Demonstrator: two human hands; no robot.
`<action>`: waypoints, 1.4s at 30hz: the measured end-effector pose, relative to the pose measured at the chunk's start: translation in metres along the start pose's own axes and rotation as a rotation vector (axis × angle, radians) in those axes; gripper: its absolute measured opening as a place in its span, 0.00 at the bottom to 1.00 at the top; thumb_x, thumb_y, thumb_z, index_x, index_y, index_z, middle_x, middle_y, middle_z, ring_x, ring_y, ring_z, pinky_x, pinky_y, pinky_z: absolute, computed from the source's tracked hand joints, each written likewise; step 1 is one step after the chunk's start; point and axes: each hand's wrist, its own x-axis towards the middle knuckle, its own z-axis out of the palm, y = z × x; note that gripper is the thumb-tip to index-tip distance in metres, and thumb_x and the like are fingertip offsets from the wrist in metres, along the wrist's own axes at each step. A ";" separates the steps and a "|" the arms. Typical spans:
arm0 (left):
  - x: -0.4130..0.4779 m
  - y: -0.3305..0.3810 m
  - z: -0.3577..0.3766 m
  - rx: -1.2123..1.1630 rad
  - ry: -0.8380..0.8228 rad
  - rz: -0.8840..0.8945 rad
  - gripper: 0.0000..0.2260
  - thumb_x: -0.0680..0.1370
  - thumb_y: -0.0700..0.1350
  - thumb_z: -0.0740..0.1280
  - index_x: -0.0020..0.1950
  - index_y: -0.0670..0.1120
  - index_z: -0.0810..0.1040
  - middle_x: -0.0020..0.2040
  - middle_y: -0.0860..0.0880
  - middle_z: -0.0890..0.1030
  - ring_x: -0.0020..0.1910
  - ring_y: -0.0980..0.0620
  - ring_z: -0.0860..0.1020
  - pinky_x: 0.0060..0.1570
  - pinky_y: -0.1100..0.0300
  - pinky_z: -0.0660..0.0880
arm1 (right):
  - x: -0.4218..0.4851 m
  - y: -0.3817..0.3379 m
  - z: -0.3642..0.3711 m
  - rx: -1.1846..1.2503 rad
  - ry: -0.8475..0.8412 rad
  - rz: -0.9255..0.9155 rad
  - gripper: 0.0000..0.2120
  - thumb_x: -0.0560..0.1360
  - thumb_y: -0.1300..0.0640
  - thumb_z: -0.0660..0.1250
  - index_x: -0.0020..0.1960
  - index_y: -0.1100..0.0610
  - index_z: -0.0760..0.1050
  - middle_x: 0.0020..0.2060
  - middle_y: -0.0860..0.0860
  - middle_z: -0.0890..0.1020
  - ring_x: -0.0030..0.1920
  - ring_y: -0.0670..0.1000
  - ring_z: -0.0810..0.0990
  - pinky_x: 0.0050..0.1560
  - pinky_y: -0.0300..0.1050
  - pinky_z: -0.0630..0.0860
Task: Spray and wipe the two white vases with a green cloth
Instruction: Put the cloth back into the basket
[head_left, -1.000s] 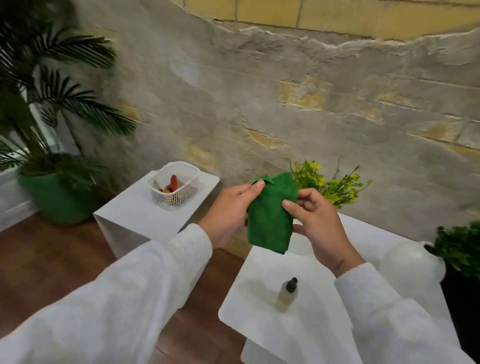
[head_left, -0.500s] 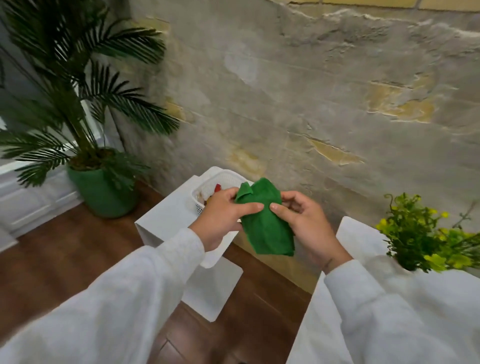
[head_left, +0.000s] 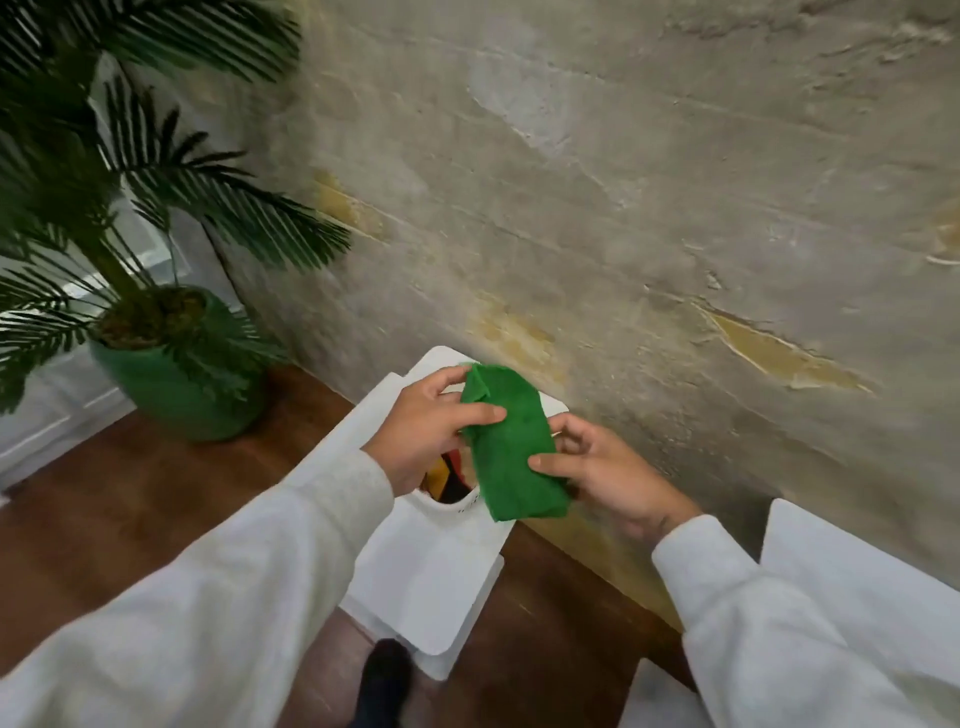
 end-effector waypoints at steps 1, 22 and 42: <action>0.016 -0.001 -0.009 0.020 -0.029 -0.027 0.21 0.70 0.33 0.74 0.60 0.46 0.78 0.51 0.43 0.85 0.51 0.44 0.83 0.48 0.52 0.80 | 0.014 0.001 -0.002 -0.026 0.018 0.011 0.09 0.75 0.64 0.71 0.54 0.55 0.78 0.48 0.61 0.83 0.48 0.58 0.84 0.54 0.56 0.80; 0.202 -0.066 -0.084 1.883 -0.665 0.410 0.11 0.75 0.43 0.62 0.55 0.46 0.79 0.52 0.44 0.80 0.55 0.43 0.74 0.49 0.52 0.71 | 0.200 0.024 0.060 -1.225 0.112 0.306 0.13 0.80 0.65 0.58 0.63 0.61 0.74 0.62 0.59 0.73 0.60 0.57 0.75 0.57 0.45 0.73; 0.188 -0.016 -0.027 1.511 -0.673 0.459 0.15 0.79 0.54 0.63 0.64 0.53 0.77 0.62 0.51 0.77 0.59 0.49 0.76 0.60 0.52 0.72 | 0.093 0.040 0.038 -0.736 0.538 0.125 0.17 0.80 0.52 0.61 0.66 0.54 0.77 0.62 0.51 0.79 0.59 0.51 0.78 0.61 0.42 0.75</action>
